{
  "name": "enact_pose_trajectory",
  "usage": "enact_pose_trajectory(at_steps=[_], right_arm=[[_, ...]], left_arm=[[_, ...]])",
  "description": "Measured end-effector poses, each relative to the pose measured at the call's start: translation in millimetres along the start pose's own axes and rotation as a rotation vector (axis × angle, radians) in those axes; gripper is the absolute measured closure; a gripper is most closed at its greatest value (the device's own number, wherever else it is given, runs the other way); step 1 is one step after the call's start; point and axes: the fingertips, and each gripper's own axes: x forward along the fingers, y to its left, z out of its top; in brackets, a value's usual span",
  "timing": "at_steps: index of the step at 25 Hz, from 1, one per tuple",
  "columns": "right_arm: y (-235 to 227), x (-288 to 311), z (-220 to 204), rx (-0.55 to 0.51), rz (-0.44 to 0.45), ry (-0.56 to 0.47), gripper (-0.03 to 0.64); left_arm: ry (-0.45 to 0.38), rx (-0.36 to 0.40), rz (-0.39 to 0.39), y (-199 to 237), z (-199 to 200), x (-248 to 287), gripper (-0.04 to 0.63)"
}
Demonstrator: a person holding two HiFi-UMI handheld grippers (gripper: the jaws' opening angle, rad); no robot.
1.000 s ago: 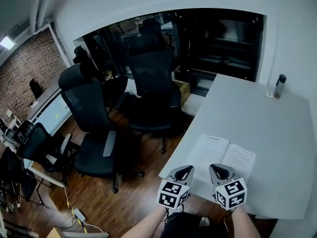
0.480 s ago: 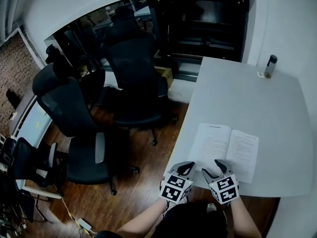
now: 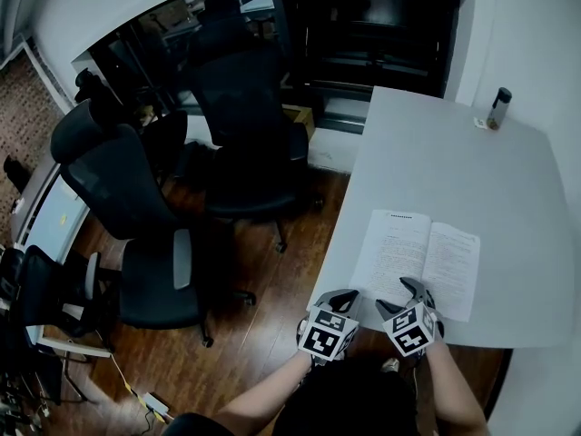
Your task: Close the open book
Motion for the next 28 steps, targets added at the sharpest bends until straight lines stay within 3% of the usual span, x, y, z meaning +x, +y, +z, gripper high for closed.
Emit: enact_pose_trajectory(at_steps=[3, 10, 17, 22, 25, 28], right_arm=[[-0.6, 4.4, -7.4, -0.050, -0.021, 0.043, 0.325], [-8.9, -10.2, -0.8, 0.051, 0.027, 0.005, 0.327], [-33.5, -41.7, -3.5, 0.297, 0.041, -0.099, 0.348], [-66.4, -67.4, -21.9, 0.398, -0.052, -0.130, 0.364], [-90.1, -81.4, -40.0, 0.458, -0.150, -0.117, 0.362], [-102.5, -92.0, -60.8, 0.522, -0.187, -0.097, 0.362]], left_arm=[[0.011, -0.013, 0.006, 1.9, -5.5, -0.1, 0.591], [-0.010, -0.065, 0.029, 8.6, -1.9, -6.2, 0.591], [-0.013, -0.072, 0.028, 6.5, 0.6, 0.4, 0.591], [-0.011, -0.052, -0.011, -12.5, 7.7, 15.0, 0.591], [-0.006, -0.037, -0.038, -24.7, 10.8, 24.8, 0.591], [-0.007, -0.017, -0.070, -38.7, 15.8, 34.6, 0.591]])
